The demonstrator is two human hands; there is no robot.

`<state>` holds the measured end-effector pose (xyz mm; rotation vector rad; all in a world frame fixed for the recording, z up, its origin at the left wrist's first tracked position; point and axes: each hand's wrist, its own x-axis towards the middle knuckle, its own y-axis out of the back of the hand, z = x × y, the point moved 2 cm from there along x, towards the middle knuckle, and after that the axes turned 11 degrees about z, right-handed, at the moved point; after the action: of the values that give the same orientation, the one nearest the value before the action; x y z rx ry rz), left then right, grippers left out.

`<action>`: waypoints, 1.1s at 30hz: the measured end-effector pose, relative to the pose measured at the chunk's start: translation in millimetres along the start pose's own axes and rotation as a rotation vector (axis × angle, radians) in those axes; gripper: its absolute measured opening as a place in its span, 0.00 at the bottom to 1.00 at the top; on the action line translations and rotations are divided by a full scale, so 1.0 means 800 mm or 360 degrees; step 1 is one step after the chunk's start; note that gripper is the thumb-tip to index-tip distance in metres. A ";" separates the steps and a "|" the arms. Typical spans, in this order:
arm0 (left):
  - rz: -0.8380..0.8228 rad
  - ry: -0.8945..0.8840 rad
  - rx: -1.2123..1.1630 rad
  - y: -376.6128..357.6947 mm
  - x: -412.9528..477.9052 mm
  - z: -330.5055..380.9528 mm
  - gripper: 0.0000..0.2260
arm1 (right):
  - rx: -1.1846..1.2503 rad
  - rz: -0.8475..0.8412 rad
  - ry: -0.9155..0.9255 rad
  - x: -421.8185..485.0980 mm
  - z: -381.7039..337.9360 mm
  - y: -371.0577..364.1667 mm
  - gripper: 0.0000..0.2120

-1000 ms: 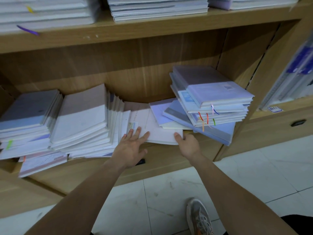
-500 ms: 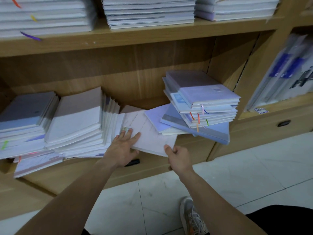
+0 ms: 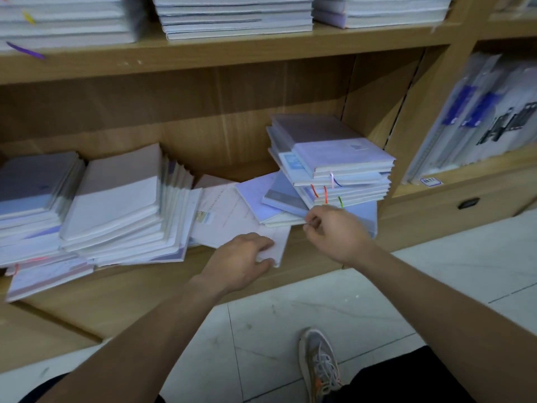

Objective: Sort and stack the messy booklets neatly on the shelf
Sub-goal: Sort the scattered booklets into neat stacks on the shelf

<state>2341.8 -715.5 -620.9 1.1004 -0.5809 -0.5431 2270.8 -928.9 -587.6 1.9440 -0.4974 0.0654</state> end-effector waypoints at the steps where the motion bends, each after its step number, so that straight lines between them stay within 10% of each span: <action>1: 0.0032 0.0008 -0.0028 0.002 -0.003 0.004 0.20 | -0.0111 0.0050 0.0152 0.004 0.003 0.009 0.11; 7: 0.0132 0.0346 -0.0119 -0.001 -0.030 0.000 0.11 | -0.0734 0.0251 0.0688 0.032 0.030 0.015 0.32; 16: 0.0411 0.0918 -0.0488 -0.040 -0.040 0.007 0.13 | -0.0593 0.0509 0.0581 0.049 0.036 0.003 0.54; 33: 0.0239 0.1159 -0.0490 -0.059 -0.051 -0.012 0.16 | -0.0651 0.0367 0.0287 0.069 0.019 -0.010 0.60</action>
<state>2313.2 -698.9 -674.9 0.8698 0.0601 -0.0705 2321.8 -956.9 -586.2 1.4610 -0.5640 0.2635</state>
